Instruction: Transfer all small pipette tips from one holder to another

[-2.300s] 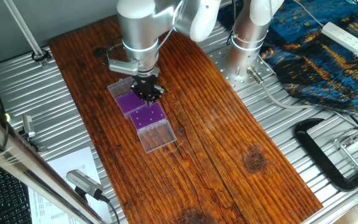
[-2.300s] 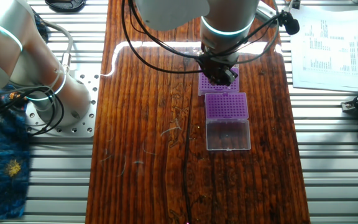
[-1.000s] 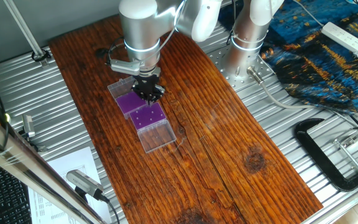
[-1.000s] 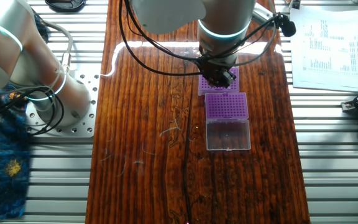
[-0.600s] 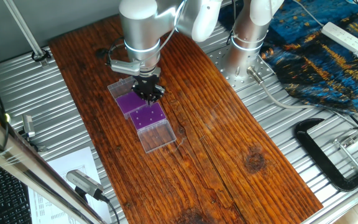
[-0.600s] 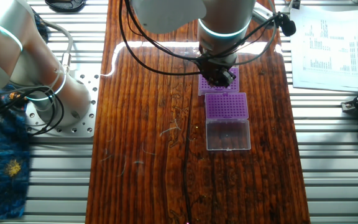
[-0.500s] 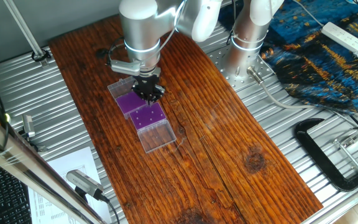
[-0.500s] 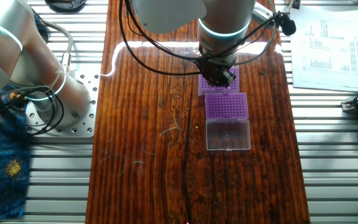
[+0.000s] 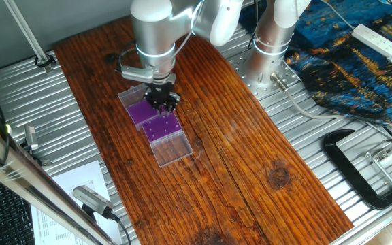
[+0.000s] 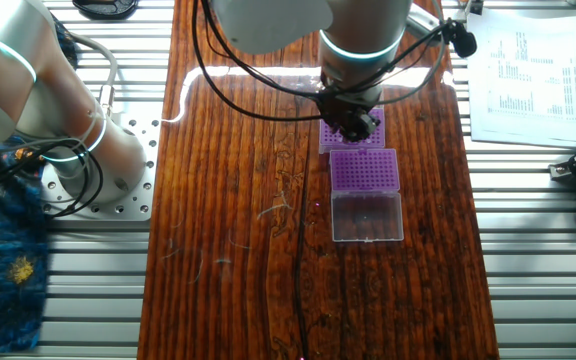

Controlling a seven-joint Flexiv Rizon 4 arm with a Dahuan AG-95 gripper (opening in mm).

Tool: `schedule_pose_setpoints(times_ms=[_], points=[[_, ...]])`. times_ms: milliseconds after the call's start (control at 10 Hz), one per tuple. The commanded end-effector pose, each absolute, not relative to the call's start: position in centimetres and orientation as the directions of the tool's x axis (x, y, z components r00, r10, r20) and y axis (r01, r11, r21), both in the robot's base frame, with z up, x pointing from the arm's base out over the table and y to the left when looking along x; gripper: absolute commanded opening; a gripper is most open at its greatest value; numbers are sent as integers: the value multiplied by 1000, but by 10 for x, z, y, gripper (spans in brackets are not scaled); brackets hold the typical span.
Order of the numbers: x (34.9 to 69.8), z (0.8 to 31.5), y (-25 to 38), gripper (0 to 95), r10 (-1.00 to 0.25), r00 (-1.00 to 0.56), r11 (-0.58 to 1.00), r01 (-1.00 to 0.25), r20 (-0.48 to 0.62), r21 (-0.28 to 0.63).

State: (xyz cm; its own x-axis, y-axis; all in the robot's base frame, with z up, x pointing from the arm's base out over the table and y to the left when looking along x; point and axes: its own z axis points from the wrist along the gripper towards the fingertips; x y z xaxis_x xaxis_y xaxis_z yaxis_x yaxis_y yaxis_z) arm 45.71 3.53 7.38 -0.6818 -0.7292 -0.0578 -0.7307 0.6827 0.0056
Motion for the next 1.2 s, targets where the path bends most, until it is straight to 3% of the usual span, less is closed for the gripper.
schedule_pose_setpoints(times_ms=[100,700,1000,1200], points=[[475,85,28,0,-707,-706,707,-707,-44,-1],[508,119,-16,0,-495,-868,869,-495,-20,-9],[506,115,-50,0,-352,-935,933,-355,-52,61],[505,115,-55,0,-316,-948,946,-319,-44,61]])
